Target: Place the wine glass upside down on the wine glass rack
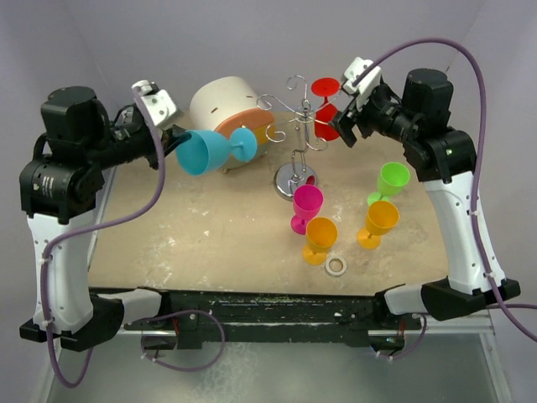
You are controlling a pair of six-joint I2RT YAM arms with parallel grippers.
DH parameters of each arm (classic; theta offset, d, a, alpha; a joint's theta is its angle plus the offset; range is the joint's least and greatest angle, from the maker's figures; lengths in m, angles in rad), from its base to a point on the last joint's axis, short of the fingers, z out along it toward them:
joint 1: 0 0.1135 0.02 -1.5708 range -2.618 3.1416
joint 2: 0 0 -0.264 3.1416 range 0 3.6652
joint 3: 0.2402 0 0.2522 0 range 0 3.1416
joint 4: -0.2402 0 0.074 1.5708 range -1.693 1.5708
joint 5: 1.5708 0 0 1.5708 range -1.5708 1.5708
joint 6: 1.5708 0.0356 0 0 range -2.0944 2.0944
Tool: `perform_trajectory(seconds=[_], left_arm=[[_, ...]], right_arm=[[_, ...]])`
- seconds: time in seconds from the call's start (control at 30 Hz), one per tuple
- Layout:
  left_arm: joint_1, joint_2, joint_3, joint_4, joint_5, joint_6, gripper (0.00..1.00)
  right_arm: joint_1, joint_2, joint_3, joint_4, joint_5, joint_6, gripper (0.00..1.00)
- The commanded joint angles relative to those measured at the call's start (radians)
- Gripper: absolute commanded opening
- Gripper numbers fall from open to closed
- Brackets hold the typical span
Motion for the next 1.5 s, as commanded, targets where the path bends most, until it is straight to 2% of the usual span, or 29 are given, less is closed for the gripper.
perform_trajectory(seconds=[0.0, 0.1, 0.2, 0.3, 0.47, 0.63, 1.2, 1.33, 1.47], left_arm=[[-0.004, 0.032, 0.035, 0.250, 0.062, -0.164, 0.00], [-0.004, 0.052, 0.044, 0.315, 0.046, -0.218, 0.00], [-0.003, 0.074, 0.050, 0.353, 0.037, -0.251, 0.00], [-0.004, 0.088, 0.051, 0.378, 0.024, -0.275, 0.00], [-0.004, 0.096, 0.054, 0.407, 0.017, -0.304, 0.00], [-0.004, 0.096, 0.044, 0.416, 0.012, -0.315, 0.00], [-0.003, 0.091, 0.011, 0.423, 0.026, -0.322, 0.00], [-0.004, 0.089, 0.006, 0.423, 0.029, -0.322, 0.01], [-0.004, 0.084, 0.002, 0.422, 0.029, -0.322, 0.02]], right_arm=[[0.000, 0.045, 0.057, 0.146, -0.290, 0.296, 0.75], [0.003, 0.076, 0.047, 0.270, -0.435, 0.503, 0.71], [0.015, 0.108, 0.032, 0.384, -0.502, 0.688, 0.68], [0.036, 0.131, 0.037, 0.435, -0.512, 0.758, 0.66], [0.088, 0.162, 0.052, 0.430, -0.405, 0.781, 0.64], [0.113, 0.180, 0.062, 0.414, -0.271, 0.806, 0.57], [0.138, 0.229, 0.106, 0.433, -0.234, 0.836, 0.37], [0.140, 0.240, 0.109, 0.434, -0.227, 0.840, 0.26], [0.141, 0.249, 0.114, 0.428, -0.212, 0.842, 0.25]])
